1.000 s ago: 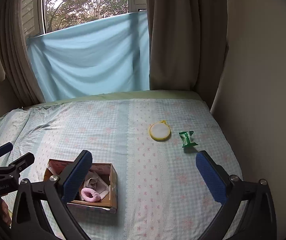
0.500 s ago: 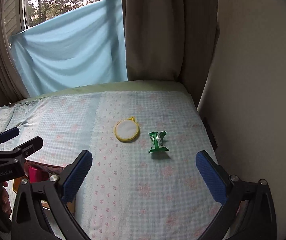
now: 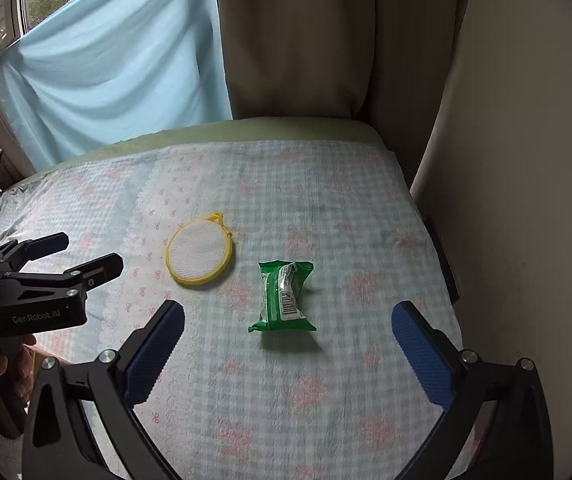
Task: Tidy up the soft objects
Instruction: 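Lift both tools and move toward the mesh pad and green packet, then grasp the yellow-rimmed mesh pad with the left tool while the right tool grasps the green packet, then carry the mesh pad and green packet with both tools over the box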
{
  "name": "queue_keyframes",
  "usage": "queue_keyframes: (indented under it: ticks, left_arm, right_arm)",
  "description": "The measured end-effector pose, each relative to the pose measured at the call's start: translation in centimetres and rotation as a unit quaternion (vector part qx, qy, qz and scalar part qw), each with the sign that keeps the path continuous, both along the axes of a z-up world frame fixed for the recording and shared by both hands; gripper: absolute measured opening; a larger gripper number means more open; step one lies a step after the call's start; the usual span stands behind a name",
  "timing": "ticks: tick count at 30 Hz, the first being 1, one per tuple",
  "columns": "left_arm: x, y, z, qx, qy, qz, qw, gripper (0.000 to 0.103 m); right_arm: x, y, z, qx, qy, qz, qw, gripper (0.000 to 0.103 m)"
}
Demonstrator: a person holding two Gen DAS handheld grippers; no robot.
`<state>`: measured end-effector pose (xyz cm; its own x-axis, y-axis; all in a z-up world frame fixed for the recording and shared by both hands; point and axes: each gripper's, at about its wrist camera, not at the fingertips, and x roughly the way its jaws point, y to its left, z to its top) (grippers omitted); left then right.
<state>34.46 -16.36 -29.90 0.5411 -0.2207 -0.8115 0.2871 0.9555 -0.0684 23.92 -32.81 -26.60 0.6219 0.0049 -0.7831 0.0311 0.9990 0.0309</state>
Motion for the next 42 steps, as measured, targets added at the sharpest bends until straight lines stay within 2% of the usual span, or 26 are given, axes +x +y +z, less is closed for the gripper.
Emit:
queue_keyframes:
  ticks: [4, 8, 13, 17, 19, 21, 26, 28, 29, 30, 32, 34, 37, 42]
  left_arm:
    - [3.8, -2.2, -4.8, 0.027, 0.008, -0.032, 0.9991, 0.103]
    - [6.7, -3.3, -8.6, 0.037, 0.022, -0.044, 0.9981, 0.103]
    - [8.9, -3.3, -11.4, 0.022, 0.033, -0.045, 0.9982, 0.103]
    - [10.0, -4.3, -13.0, 0.037, 0.035, -0.061, 0.9968, 0.103]
    - [10.4, -4.6, -13.7, 0.043, 0.037, -0.063, 0.9964, 0.103]
    - [10.6, -4.8, -14.1, 0.045, 0.033, -0.066, 0.9963, 0.103]
    - [11.0, -5.3, -15.0, 0.06, 0.031, -0.074, 0.995, 0.102]
    - [11.1, -5.1, -14.9, 0.055, 0.029, -0.07, 0.9956, 0.092]
    - [11.1, -4.9, -14.7, 0.052, 0.028, -0.069, 0.9959, 0.089]
    - [11.1, -4.7, -14.6, 0.049, 0.028, -0.068, 0.9961, 0.084]
    - [11.1, -4.6, -14.5, 0.05, 0.027, -0.067, 0.9961, 0.078]
    - [11.1, -4.4, -14.4, 0.048, 0.025, -0.063, 0.9966, 0.063]
    - [11.2, -3.9, -14.0, 0.042, 0.025, -0.052, 0.9975, 0.046]
    - [10.8, -3.0, -13.3, 0.037, 0.027, -0.042, 0.9981, 0.037]
  right_arm:
    - [3.1, -0.4, -4.2, -0.002, 0.01, 0.006, 1.0, 0.103]
    - [5.6, -0.5, -8.0, 0.002, 0.019, 0.01, 1.0, 0.103]
    - [7.8, 0.1, -11.1, 0.007, 0.031, 0.021, 0.999, 0.097]
    - [9.4, 0.6, -13.2, 0.001, 0.038, 0.027, 0.999, 0.094]
    - [10.1, 0.6, -14.1, 0.001, 0.044, 0.028, 0.999, 0.088]
    - [10.8, 0.7, -15.2, 0.0, 0.055, 0.032, 0.998, 0.075]
    - [11.9, 0.7, -17.5, 0.003, 0.085, 0.035, 0.996, 0.057]
    - [11.9, 0.9, -17.9, -0.001, 0.084, 0.035, 0.996, 0.053]
    - [11.8, 1.0, -17.8, -0.004, 0.079, 0.036, 0.996, 0.043]
    - [11.8, 1.1, -17.7, -0.005, 0.076, 0.038, 0.996, 0.039]
    - [11.8, 1.3, -17.6, -0.007, 0.073, 0.04, 0.996, 0.038]
    - [11.7, 1.4, -17.5, -0.008, 0.071, 0.039, 0.997, 0.037]
    - [11.7, 1.4, -17.5, -0.001, 0.071, 0.035, 0.997, 0.036]
    - [11.3, 1.3, -17.1, 0.005, 0.067, 0.028, 0.997, 0.036]
